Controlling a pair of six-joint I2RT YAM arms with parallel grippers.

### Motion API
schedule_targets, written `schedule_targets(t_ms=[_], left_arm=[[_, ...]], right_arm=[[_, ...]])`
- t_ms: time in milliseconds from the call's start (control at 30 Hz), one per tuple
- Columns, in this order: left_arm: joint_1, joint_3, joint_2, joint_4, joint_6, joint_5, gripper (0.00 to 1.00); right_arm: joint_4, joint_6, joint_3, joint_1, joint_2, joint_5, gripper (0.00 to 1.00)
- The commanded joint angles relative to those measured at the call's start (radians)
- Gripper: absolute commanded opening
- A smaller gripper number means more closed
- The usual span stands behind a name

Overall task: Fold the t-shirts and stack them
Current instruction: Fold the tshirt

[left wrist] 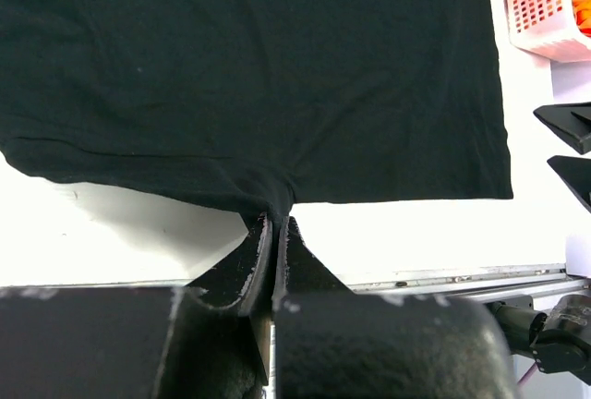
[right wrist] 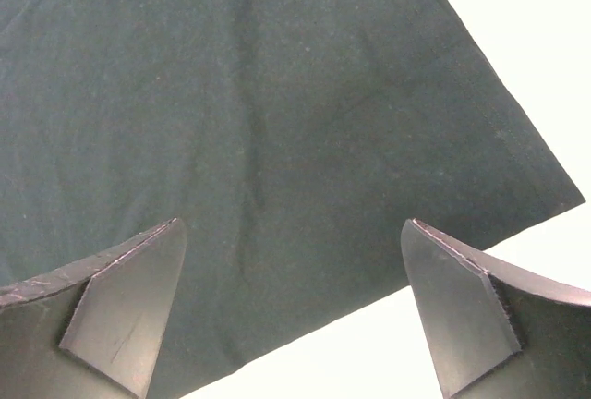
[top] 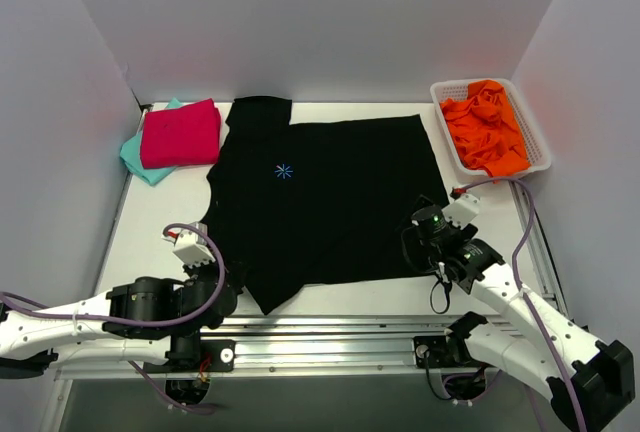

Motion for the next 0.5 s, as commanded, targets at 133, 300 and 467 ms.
schedule_targets(t_ms=[133, 300, 467], left_arm=[[0.012, 0.021, 0.032, -0.047, -0.054, -0.008, 0.02], [0.037, 0.037, 0.004, -0.041, -0.002, -0.039, 0.02], [0.156, 0.069, 0.009, 0.102, 0.216, -0.025, 0.02]], right_arm=[[0.018, -0.041, 0.012, -0.029, -0.012, -0.078, 1.0], [0.135, -0.081, -0.054, -0.08, 0.024, -0.216, 1.0], [0.161, -0.109, -0.06, -0.083, -0.029, -0.195, 1.0]])
